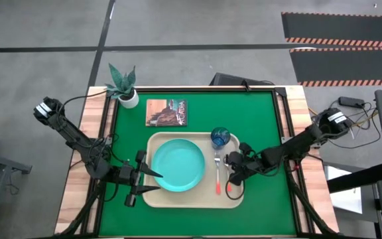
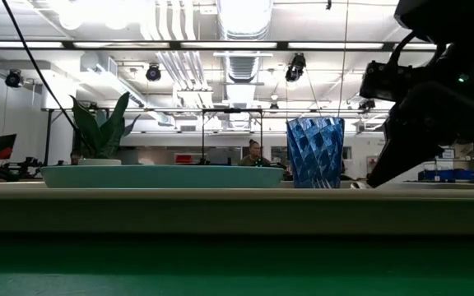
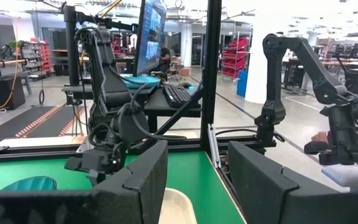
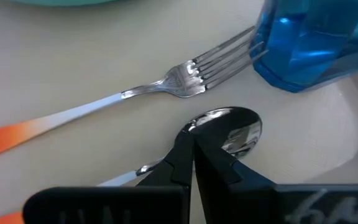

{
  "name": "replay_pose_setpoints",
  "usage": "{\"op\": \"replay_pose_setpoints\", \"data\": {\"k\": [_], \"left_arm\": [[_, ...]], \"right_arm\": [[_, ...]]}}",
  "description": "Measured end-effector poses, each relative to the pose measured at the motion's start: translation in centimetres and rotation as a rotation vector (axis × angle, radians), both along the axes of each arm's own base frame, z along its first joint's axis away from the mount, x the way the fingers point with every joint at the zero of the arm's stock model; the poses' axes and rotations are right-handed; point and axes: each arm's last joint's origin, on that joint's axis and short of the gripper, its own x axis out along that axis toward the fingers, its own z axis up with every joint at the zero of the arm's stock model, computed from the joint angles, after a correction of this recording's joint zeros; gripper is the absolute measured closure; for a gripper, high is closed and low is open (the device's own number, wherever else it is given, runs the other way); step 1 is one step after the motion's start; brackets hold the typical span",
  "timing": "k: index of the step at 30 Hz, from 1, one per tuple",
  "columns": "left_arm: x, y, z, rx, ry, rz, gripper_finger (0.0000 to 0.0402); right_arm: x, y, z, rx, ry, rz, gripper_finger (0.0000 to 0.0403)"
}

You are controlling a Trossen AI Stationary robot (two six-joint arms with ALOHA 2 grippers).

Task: Pick and place plate/cup/fork/spoon on tray
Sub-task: Adjust the tableware on the serving tray

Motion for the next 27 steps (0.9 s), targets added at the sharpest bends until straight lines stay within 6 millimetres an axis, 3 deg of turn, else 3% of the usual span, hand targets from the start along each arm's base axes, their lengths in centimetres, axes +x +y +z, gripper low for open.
{"op": "replay_pose_setpoints", "data": {"k": [27], "left_arm": [[0.0,0.0,0.0,0.000,0.000,0.000,0.0246]], "right_arm": [[0.2,0.4,-0.8,0.046,0.058,0.050,0.0394]]}}
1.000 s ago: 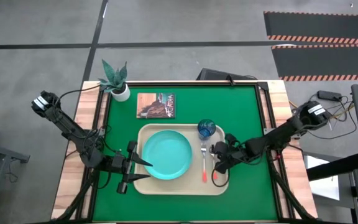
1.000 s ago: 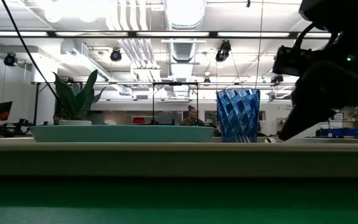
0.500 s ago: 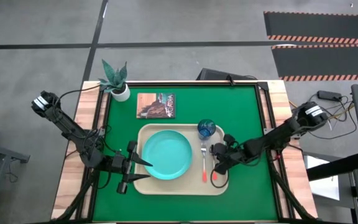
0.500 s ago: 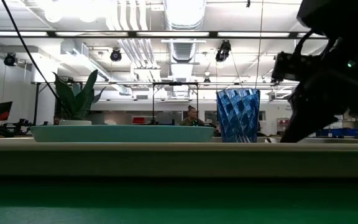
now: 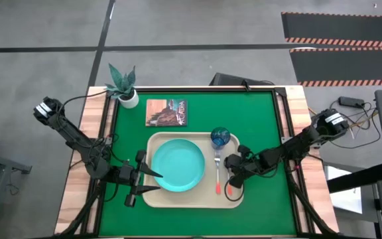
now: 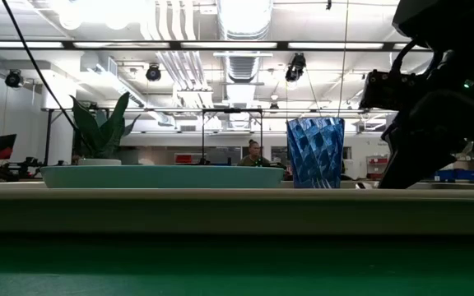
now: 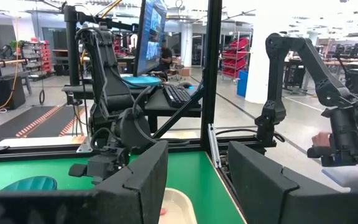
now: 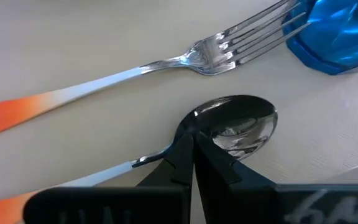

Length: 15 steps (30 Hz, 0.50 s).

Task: Pick and place plate/cup/fork/spoon on tray
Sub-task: Adjust the tableware on the serving tray, then return to Home Position

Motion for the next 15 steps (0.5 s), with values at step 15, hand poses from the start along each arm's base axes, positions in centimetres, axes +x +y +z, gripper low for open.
{"op": "replay_pose_setpoints", "data": {"k": [15], "left_arm": [[-0.1,-0.1,0.0,0.000,0.005,-0.005,0.0246]], "right_arm": [[1.0,1.3,2.8,-0.033,-0.022,0.075,0.0394]]}}
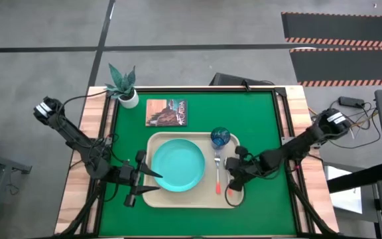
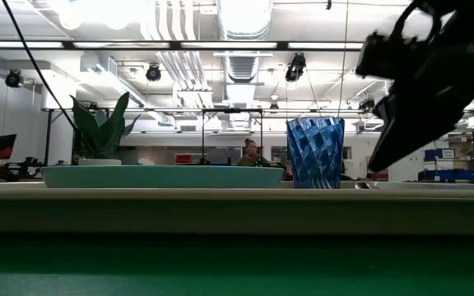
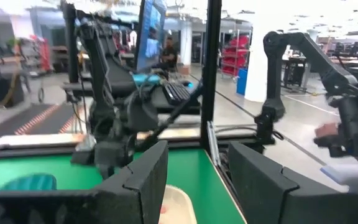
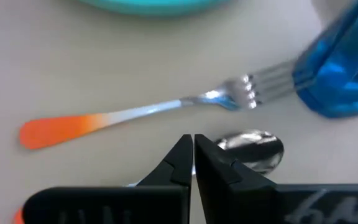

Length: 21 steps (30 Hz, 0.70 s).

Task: Pick and place plate/cup/fork/spoon on tray
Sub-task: Return to Home Position

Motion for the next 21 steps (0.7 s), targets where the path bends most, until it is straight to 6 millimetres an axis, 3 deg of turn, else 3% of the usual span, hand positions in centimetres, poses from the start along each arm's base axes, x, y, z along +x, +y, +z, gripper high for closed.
{"op": "replay_pose_setpoints", "data": {"k": [6,12,16,21], "left_arm": [[-1.5,0.4,0.2,-0.018,0.072,-0.033,0.0246],[-2.5,1.9,0.0,0.061,0.145,0.061,0.0246],[-2.8,3.2,0.6,0.068,0.130,0.106,0.0251],[-2.5,5.5,1.1,0.156,0.116,0.210,0.0286]], "right_arm": [[-0.9,2.2,1.6,-0.147,-0.124,0.110,0.0394],[-1.2,3.3,5.1,-0.295,-0.340,0.278,0.0394],[-1.0,2.3,7.7,-0.332,-0.455,0.393,0.0394],[-0.7,-0.6,10.2,-0.334,-0.542,0.495,0.0394]]}}
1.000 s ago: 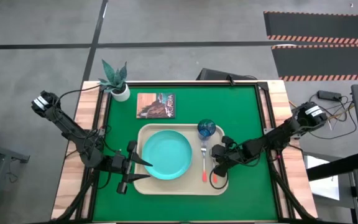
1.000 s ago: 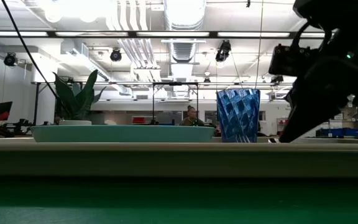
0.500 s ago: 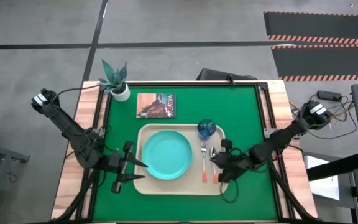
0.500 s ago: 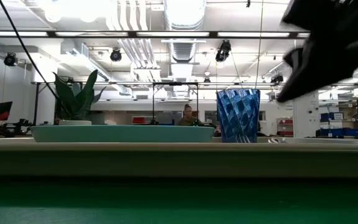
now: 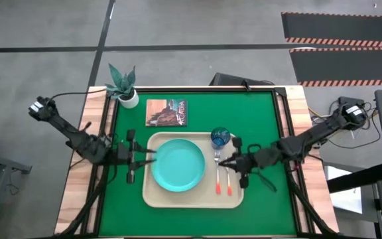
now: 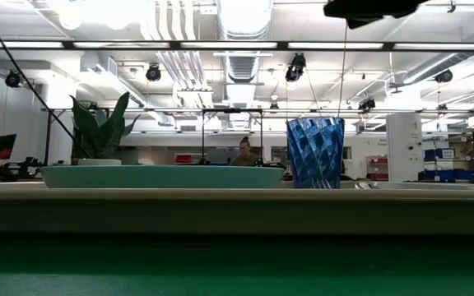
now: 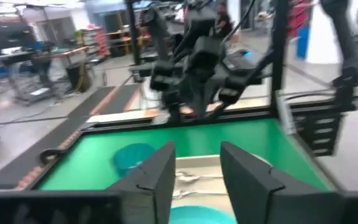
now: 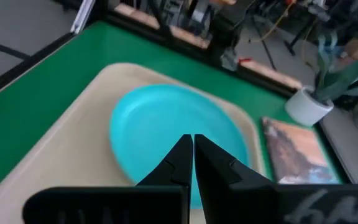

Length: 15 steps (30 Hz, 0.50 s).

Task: Pick and place plate/cup/fork/spoon on tray
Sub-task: Return to Home Position

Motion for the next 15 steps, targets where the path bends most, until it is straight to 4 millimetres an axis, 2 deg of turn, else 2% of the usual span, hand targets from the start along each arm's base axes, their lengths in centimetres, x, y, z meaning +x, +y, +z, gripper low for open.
{"op": "replay_pose_setpoints", "data": {"k": [5,10,15], "left_arm": [[-0.1,2.9,0.1,0.015,0.031,0.027,0.0341],[-0.6,5.5,-0.2,0.002,0.027,0.085,0.0393],[-1.8,7.2,-2.1,0.012,0.020,0.062,0.0396]], "right_arm": [[-0.6,-3.1,1.5,0.011,-0.061,-0.009,0.0394],[-1.6,-5.2,1.4,-0.003,-0.085,-0.033,0.0394],[-2.7,-6.5,0.6,0.001,-0.085,-0.084,0.0394]]}}
